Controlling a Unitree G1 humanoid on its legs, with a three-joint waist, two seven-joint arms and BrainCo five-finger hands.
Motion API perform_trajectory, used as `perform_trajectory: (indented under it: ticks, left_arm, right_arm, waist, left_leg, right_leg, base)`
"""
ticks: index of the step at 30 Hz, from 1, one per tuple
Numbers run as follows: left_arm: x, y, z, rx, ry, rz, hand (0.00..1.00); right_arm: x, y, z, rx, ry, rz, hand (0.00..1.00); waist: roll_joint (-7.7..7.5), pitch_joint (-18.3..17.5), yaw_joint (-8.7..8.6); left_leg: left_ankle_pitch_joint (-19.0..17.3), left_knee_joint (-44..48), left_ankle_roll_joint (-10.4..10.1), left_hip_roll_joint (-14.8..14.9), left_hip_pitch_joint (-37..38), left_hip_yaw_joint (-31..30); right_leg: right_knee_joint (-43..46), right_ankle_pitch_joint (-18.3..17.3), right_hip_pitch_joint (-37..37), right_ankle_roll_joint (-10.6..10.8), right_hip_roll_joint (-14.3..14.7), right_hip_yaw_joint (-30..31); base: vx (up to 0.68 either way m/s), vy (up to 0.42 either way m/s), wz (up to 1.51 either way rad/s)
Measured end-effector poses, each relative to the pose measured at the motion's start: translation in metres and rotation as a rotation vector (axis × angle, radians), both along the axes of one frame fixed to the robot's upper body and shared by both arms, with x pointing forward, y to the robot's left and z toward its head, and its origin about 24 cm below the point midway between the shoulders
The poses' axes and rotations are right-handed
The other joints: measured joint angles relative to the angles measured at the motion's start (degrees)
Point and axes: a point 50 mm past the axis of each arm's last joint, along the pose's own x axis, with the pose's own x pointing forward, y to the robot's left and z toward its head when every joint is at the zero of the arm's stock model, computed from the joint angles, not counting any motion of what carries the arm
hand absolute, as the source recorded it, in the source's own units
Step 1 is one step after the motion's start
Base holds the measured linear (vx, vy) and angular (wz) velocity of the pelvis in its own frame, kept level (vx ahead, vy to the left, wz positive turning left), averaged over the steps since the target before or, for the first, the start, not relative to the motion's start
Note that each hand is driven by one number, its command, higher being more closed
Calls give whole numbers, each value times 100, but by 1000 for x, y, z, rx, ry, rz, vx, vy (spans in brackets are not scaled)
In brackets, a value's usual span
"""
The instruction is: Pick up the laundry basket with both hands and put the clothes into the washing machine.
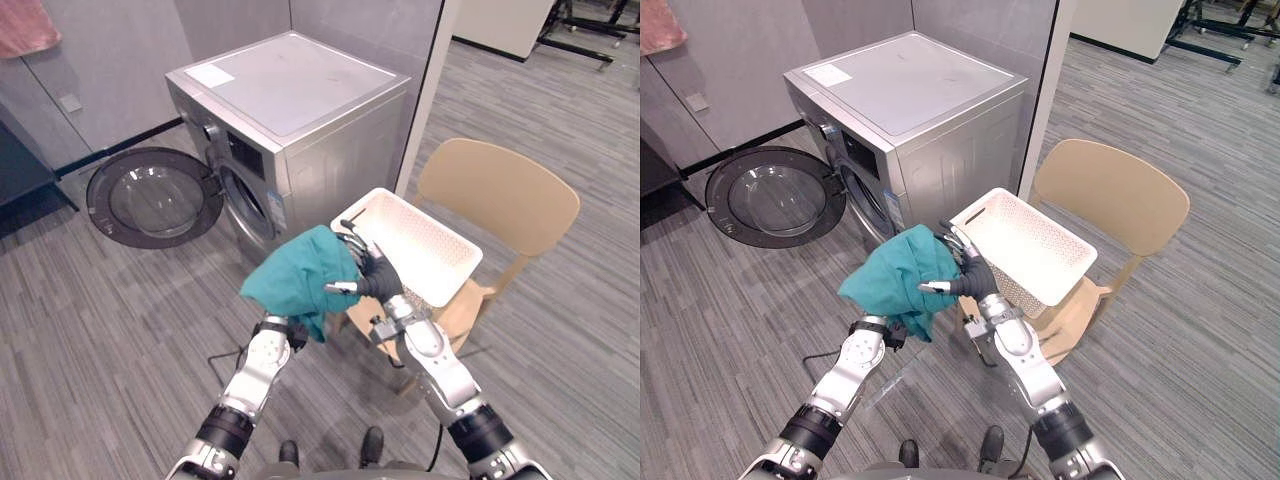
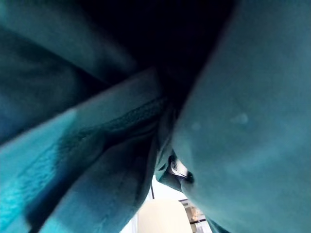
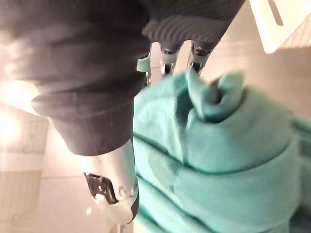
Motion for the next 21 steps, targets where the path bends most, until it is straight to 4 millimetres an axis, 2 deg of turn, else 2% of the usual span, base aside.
perform_trajectory:
  ticks: [1,4,9,12,13,14,15,16,17,18,19,20,21]
  left_arm:
    - [-7,8,-7,-15,28,42,100]
    - [-25,29,-25,-30,101,136,100]
    - [-47,54,-43,-79,183,258,100]
    - [-49,61,-50,-112,217,289,100]
    - [-56,62,-60,-124,268,297,100]
    - [-59,61,-64,-130,290,298,100]
    - [-69,57,-77,-165,354,307,100]
    - [-70,56,-78,-168,357,308,100]
    - [-75,54,-84,-188,393,317,100]
    - [-78,54,-87,-192,406,321,100]
    - [-84,56,-90,-192,425,330,100]
    - [-89,64,-92,-191,438,357,100]
    - [-94,69,-94,-190,449,371,100]
  right_arm:
    - [-2,-14,-6,-57,4,-77,0]
    - [-10,-40,-19,-165,28,-200,0]
    - [-28,-71,-48,-329,128,-298,0]
    - [-38,-89,-84,-420,282,-343,0]
    - [-47,-98,-106,-474,381,-350,0]
    - [-52,-103,-116,-492,432,-358,0]
    - [-73,-124,-148,-572,613,-414,0]
    - [-74,-125,-150,-576,626,-419,0]
    - [-86,-135,-163,-609,713,-457,0]
    - [-90,-139,-166,-612,739,-472,0]
    - [-94,-146,-170,-617,777,-496,0]
    - [-96,-142,-176,-601,814,-501,0]
    - [-97,-136,-179,-587,828,-500,0]
  waist:
    - [-14,-8,4]
    - [-30,-18,4]
    - [-47,-1,-1]
    - [-84,64,23]
    - [-79,77,1]
    - [-81,82,-1]
    - [-52,105,1]
    - [-47,109,5]
    - [79,181,9]
    - [135,202,-3]
    - [302,220,-4]
    - [313,238,27]
    - [252,280,37]
  left_leg:
    - [-1,-5,0,-1,8,12]
    - [-11,-22,11,2,37,59]
    - [-24,15,25,22,-98,-73]
    - [-61,300,65,-12,-579,-306]
    - [-247,317,393,-2,-714,-79]
    - [-331,308,561,13,-752,134]
    - [-410,544,754,213,-929,1358]
    - [-411,578,755,229,-952,1451]
    - [-411,805,765,330,-1029,2104]
    - [-406,830,768,351,-1032,2230]
    - [-215,774,586,403,-986,2239]
    - [-20,827,539,416,-985,2148]
    - [-42,822,543,338,-944,2076]
  right_leg:
    - [0,0,0,1,1,20]
    - [0,-5,0,8,5,72]
    - [0,-85,-17,81,-8,-48]
    - [4,-123,-162,67,-38,-423]
    - [5,-155,-197,115,-129,-700]
    - [7,-169,-200,137,-194,-821]
    - [87,-270,-255,124,-471,-1310]
    - [101,-277,-262,131,-488,-1336]
    - [281,-382,-275,218,-641,-1637]
    - [365,-415,-265,248,-665,-1773]
    - [569,-493,-255,323,-678,-1949]
    - [756,-552,-217,393,-802,-2089]
    - [875,-605,-171,460,-913,-2149]
  base:
    - [12,47,-5]
    - [5,52,-7]
    - [-18,34,15]
    - [-38,24,70]
    - [0,23,86]
    - [63,142,153]
    - [68,132,117]
    - [112,219,153]
    - [80,147,89]
    - [120,256,117]
    - [111,260,84]
    - [129,274,77]
    - [145,240,60]
